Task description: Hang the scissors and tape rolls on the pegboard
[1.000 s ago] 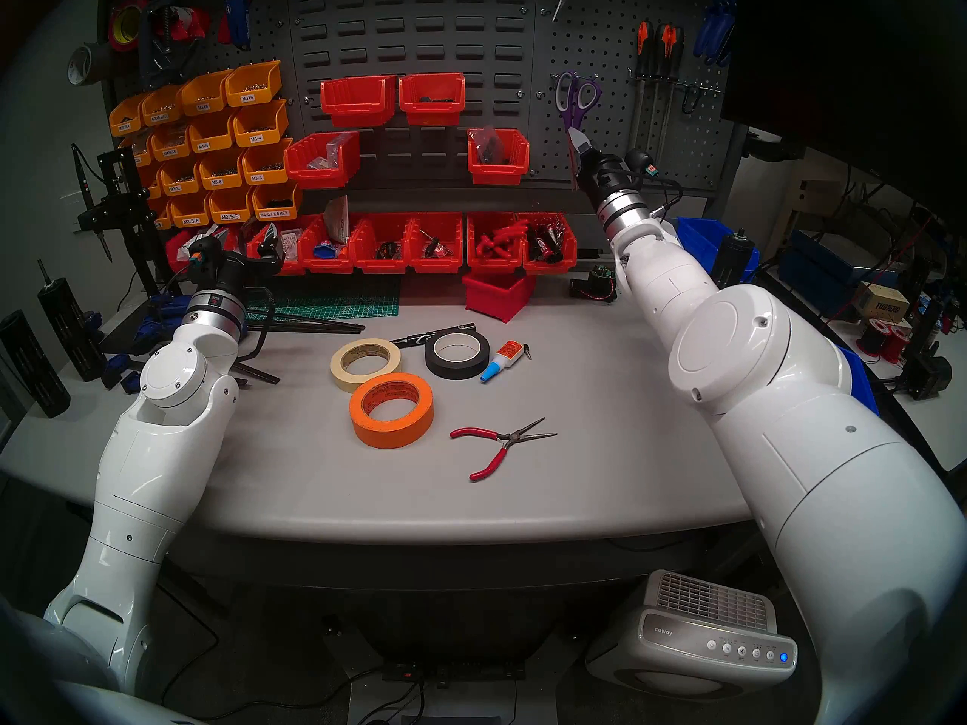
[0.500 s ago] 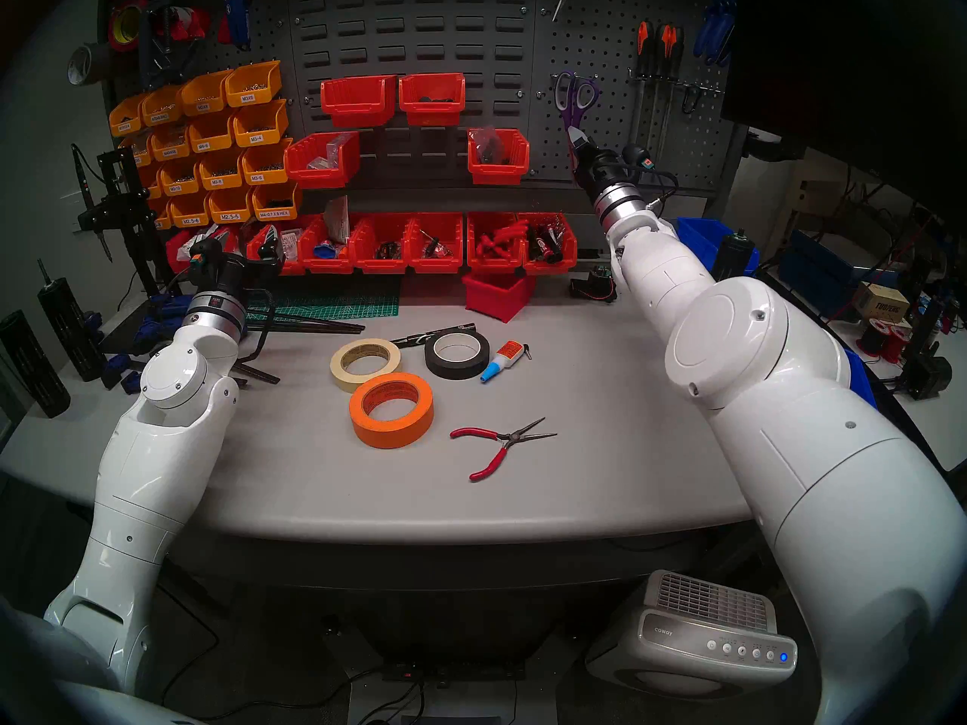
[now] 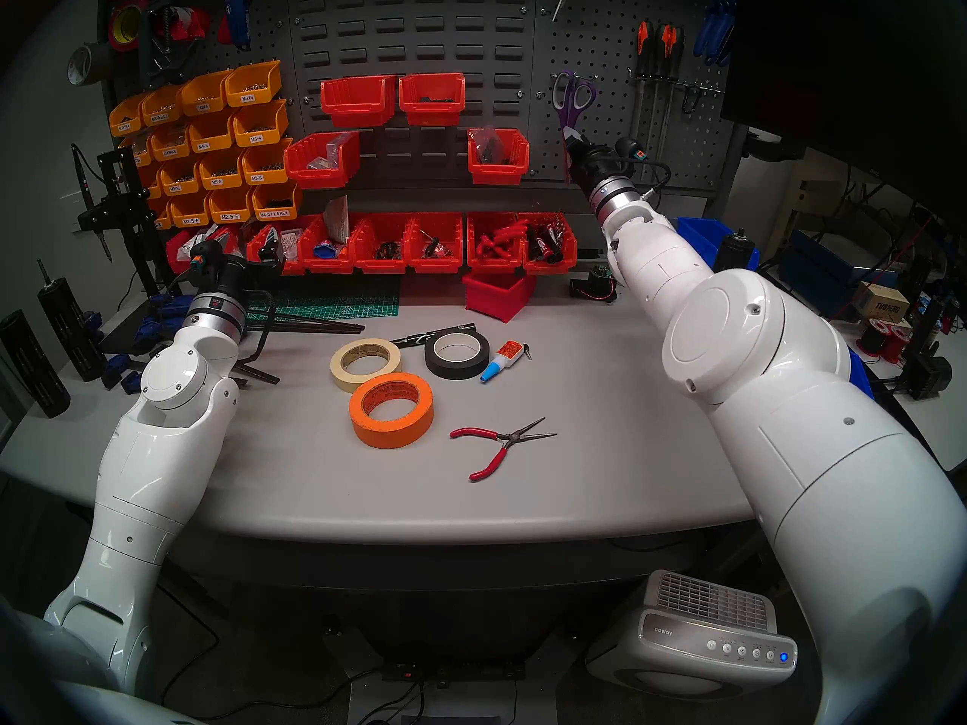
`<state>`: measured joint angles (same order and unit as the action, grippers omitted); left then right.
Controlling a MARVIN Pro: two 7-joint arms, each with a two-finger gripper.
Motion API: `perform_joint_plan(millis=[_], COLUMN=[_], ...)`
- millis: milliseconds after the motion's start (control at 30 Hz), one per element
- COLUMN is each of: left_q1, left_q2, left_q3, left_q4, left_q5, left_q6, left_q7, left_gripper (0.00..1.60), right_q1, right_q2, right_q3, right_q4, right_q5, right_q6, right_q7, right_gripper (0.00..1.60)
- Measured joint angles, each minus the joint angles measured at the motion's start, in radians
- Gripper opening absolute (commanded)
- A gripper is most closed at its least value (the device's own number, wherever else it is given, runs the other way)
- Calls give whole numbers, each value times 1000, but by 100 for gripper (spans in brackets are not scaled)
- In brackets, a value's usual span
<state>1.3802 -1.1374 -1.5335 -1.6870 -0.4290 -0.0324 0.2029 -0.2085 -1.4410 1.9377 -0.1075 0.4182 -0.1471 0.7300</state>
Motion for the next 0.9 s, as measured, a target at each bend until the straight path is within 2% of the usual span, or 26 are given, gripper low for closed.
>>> perform_joint_plan(millis=[733, 767, 800, 833, 867, 900], left_q1=[2, 2, 2, 2, 2, 2], left_q2=[0, 0, 0, 0, 0, 0], left_q3=[0, 0, 0, 0, 0, 0], left_q4=[1, 1, 1, 1, 1, 1], left_q5=[0, 0, 0, 0, 0, 0], left_q6=[2, 2, 2, 2, 2, 2], left_q7=[0, 0, 0, 0, 0, 0], left_gripper=[160, 160, 160, 160, 160, 160], right_q1=[19, 19, 20, 20, 20, 21], right_q2=[-5, -5, -5, -5, -5, -5], right_q3=[-51, -53, -56, -59, -60, -62], right_q4=[-8, -9, -9, -9, -10, -10], right_q5=[-61, -64, -66, -70, -72, -74], right_q6=[-32, -34, -35, -37, -39, -40], right_q7=[-87, -91, -94, -98, -99, -102], right_gripper=[0, 8, 48, 137, 160, 160])
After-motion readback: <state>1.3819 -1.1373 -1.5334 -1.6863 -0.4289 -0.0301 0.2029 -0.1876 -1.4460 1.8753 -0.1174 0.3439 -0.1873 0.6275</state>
